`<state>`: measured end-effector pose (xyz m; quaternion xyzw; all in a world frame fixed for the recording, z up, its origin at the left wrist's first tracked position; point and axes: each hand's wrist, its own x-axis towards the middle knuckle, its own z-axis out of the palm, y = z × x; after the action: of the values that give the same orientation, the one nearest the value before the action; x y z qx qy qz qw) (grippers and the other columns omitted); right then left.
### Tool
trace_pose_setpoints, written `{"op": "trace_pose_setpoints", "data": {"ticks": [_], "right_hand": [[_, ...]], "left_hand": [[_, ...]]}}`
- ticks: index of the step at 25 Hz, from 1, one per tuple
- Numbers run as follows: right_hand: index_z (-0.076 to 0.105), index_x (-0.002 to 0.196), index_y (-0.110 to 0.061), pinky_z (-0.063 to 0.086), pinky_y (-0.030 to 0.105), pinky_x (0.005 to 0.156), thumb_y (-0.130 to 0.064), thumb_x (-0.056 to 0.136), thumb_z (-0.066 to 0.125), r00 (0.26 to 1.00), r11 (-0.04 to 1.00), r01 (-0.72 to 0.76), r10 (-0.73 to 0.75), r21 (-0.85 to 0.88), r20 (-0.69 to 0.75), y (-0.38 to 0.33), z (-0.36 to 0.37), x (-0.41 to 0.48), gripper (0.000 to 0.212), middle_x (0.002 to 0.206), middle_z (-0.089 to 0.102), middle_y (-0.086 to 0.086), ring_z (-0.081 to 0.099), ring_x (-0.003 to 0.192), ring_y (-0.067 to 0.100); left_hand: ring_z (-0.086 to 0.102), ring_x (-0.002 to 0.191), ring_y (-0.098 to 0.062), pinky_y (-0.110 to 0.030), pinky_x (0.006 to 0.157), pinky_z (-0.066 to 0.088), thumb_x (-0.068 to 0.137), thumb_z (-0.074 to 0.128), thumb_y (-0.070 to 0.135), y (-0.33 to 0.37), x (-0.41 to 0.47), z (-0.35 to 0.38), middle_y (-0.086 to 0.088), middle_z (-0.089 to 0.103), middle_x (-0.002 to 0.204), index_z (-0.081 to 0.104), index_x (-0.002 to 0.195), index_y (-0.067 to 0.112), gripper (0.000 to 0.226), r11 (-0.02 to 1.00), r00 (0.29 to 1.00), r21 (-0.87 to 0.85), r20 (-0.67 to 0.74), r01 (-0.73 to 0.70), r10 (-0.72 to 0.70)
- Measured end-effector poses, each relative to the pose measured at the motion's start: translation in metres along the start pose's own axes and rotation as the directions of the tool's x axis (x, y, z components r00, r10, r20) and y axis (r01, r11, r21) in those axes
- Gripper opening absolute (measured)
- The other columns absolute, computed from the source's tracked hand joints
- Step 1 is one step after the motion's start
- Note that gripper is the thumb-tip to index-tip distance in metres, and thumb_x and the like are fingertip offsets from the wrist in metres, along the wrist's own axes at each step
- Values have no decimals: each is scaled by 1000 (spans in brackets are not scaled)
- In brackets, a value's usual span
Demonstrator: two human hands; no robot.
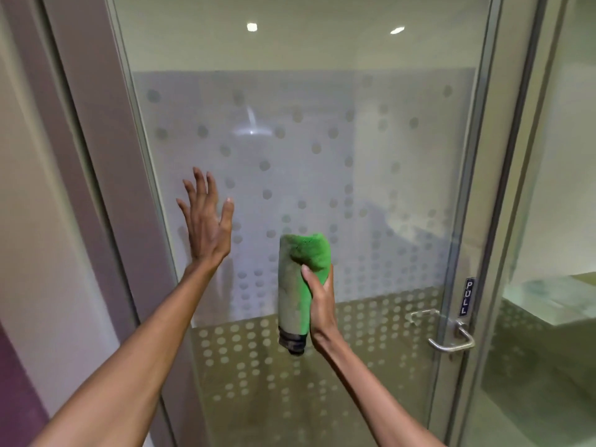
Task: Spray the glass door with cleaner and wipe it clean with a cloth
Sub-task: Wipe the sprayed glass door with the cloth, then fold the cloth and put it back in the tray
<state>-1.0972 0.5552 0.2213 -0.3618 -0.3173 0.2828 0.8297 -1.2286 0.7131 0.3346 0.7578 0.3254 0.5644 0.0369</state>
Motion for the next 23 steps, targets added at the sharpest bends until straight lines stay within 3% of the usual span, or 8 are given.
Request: {"op": "trace_pose_setpoints", "data": {"ticks": [4, 6, 8, 11, 13, 16, 21, 23], "right_hand": [[54, 139, -13, 48, 48, 107, -16, 104, 56, 998, 998, 19, -22, 59, 59, -43, 3, -7, 35, 135, 65, 18, 64, 122, 31], [54, 138, -7, 52, 47, 99, -17, 104, 55, 995, 998, 38, -44, 56, 94, -60, 5, -13, 35, 125, 68, 17, 66, 110, 31], [59, 131, -4, 57, 40, 85, -15, 104, 57, 993, 998, 57, -59, 21, 99, -71, 8, -19, 30, 111, 71, 14, 68, 94, 26], [69, 115, -10, 57, 33, 72, -17, 101, 63, 991, 991, 81, -67, -111, 120, -84, 7, -30, 17, 96, 74, 10, 68, 79, 21], [73, 109, -15, 57, 33, 71, -25, 97, 68, 984, 977, 80, -45, -198, 175, -91, 1, -38, 17, 96, 76, 9, 70, 80, 22], [75, 108, -17, 60, 31, 72, -32, 92, 68, 968, 968, 46, 18, -246, 252, -99, -12, -50, 23, 101, 78, 10, 74, 85, 22], [74, 115, -10, 59, 34, 79, -30, 91, 68, 956, 962, -9, 88, -272, 279, -115, -38, -59, 32, 108, 76, 16, 72, 90, 29], [77, 111, -14, 60, 31, 74, -31, 90, 68, 950, 951, -41, 131, -306, 282, -123, -50, -60, 28, 105, 77, 14, 74, 87, 25]], "left_hand": [[-8, 158, -25, -50, 126, -12, 108, 38, 38, 21, -8, -18, -2, -3, 171, 6, 163, 21, 66, 989, 980, -83, 165, 124, -109], [-3, 158, -20, -48, 128, -8, 107, 36, 44, 31, -19, -27, 4, 3, 170, 7, 163, 24, 66, 978, 956, -142, 273, 151, -108], [12, 157, -13, -46, 129, 6, 103, 40, 51, 45, -29, -37, 8, 14, 169, 12, 162, 29, 69, 941, 925, -289, 376, 178, -59], [41, 144, -1, -41, 124, 31, 97, 55, 53, 74, -39, -52, 12, 46, 156, 34, 156, 31, 66, 820, 888, -532, 455, 209, 69], [51, 134, 4, -39, 118, 40, 92, 63, 54, 90, -44, -57, 18, 60, 142, 50, 142, 33, 56, 820, 865, -554, 473, 146, 167], [56, 126, 8, -31, 110, 44, 85, 70, 58, 103, -59, -57, 25, 66, 127, 55, 123, 36, 46, 864, 850, -500, 479, 59, 219], [69, 99, 3, -26, 89, 53, 78, 67, 66, 117, -83, -50, 14, 75, 106, 67, 101, 33, 40, 844, 807, -517, 555, 142, 204], [67, 107, 4, -29, 97, 51, 80, 70, 61, 125, -90, -42, 18, 72, 117, 73, 108, 28, 43, 815, 761, -547, 607, 190, 230]]}}
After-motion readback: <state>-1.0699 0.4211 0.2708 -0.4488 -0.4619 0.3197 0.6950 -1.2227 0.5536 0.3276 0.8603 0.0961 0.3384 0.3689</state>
